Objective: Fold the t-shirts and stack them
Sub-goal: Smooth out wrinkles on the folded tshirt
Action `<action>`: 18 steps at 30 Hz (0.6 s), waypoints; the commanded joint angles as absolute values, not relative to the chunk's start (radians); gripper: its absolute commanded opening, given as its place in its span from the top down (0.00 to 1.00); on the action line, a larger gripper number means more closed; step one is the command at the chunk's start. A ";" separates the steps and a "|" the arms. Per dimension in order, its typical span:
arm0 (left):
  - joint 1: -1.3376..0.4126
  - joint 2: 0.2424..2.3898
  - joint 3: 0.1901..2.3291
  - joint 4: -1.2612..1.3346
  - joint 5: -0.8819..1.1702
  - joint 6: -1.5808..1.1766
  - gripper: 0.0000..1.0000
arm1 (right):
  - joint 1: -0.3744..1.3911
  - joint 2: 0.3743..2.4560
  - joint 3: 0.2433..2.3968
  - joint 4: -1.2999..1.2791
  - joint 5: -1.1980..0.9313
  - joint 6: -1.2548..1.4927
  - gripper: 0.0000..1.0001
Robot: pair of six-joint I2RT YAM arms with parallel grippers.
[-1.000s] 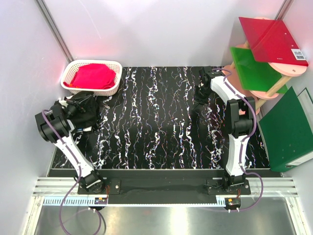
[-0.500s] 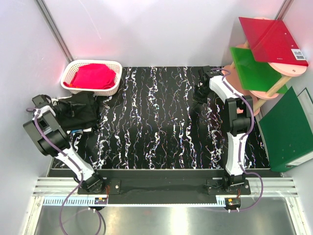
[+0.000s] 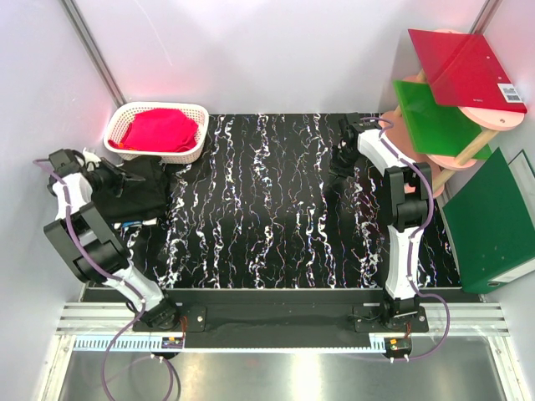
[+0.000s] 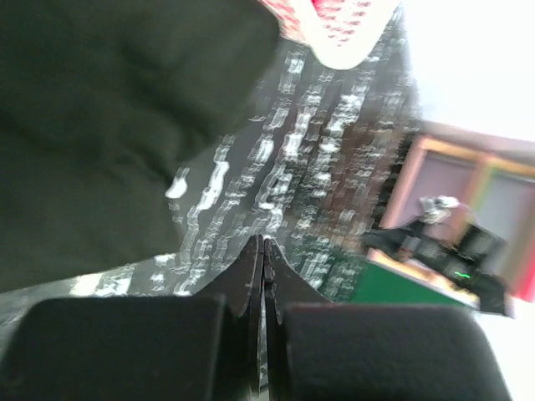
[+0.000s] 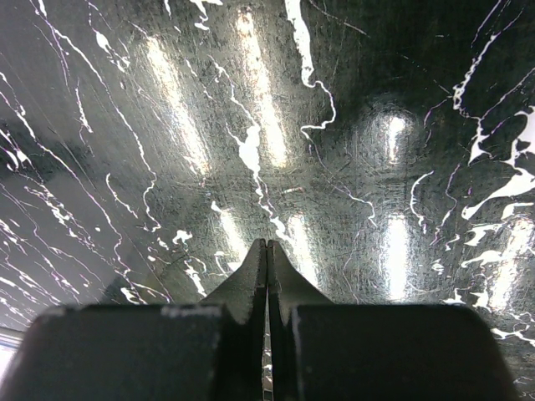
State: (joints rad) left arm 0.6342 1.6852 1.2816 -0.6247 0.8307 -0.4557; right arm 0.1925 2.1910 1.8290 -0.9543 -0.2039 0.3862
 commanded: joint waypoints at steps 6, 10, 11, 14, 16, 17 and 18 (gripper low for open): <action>0.551 1.825 1.518 -0.955 0.289 -0.206 1.00 | 0.186 2.158 1.847 -0.936 -0.207 0.379 1.00; 0.554 1.856 1.606 -1.038 0.135 -0.187 1.00 | 0.184 2.151 1.836 -0.936 -0.198 0.373 1.00; 0.554 1.865 1.624 -1.060 0.077 -0.172 1.00 | 0.184 2.151 1.836 -0.936 -0.196 0.370 1.00; 0.555 1.919 1.687 -1.150 0.003 -0.147 1.00 | 0.184 2.154 1.842 -0.937 -0.196 0.367 1.00; 0.557 1.948 1.701 -1.193 -0.047 -0.135 1.00 | 0.183 2.161 1.853 -0.936 -0.199 0.367 1.00; 0.558 1.953 1.697 -1.200 -0.096 -0.137 1.00 | 0.181 2.163 1.858 -0.937 -0.201 0.365 1.00; 0.560 1.954 1.689 -1.197 -0.115 -0.135 1.00 | 0.179 2.166 1.864 -0.937 -0.204 0.365 1.00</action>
